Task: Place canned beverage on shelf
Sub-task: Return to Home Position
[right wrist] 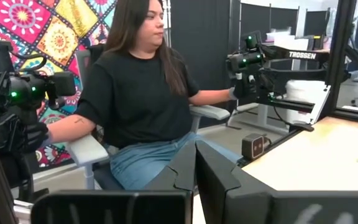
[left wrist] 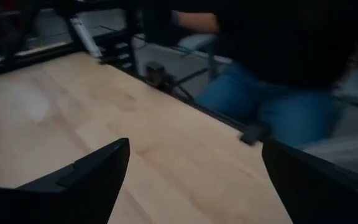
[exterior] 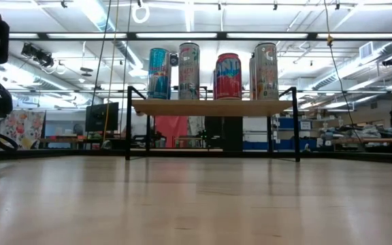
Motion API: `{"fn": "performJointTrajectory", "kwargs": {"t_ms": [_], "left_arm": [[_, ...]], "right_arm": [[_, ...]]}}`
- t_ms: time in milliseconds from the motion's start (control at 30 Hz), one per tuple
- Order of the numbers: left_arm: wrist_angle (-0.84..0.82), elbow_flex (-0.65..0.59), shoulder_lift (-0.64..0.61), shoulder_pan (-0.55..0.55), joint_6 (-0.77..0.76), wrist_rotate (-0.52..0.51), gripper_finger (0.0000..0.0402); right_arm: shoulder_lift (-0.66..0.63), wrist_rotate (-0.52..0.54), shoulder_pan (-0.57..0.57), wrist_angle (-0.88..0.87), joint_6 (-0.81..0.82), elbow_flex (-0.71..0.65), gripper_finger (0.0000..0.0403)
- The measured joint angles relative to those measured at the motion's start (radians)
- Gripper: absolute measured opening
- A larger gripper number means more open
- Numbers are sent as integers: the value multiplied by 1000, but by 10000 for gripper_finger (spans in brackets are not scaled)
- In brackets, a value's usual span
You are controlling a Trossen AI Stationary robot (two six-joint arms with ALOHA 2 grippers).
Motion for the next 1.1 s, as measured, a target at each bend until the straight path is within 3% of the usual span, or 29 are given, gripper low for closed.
{"fn": "performJointTrajectory", "kwargs": {"t_ms": [267,367,500,767,1100], "left_arm": [[131,-1,0,0,61,236,378],[161,-20,0,0,23,239,378],[317,-106,8,0,9,248,378],[454,-142,24,1,-1,248,378],[481,-142,25,0,-34,231,378]], "right_arm": [[0,0,0,0,31,0,19],[0,0,0,0,32,0,19],[1,-1,0,0,34,0,19],[1,-2,0,0,36,0,19],[1,-2,0,0,69,0,19]]}}
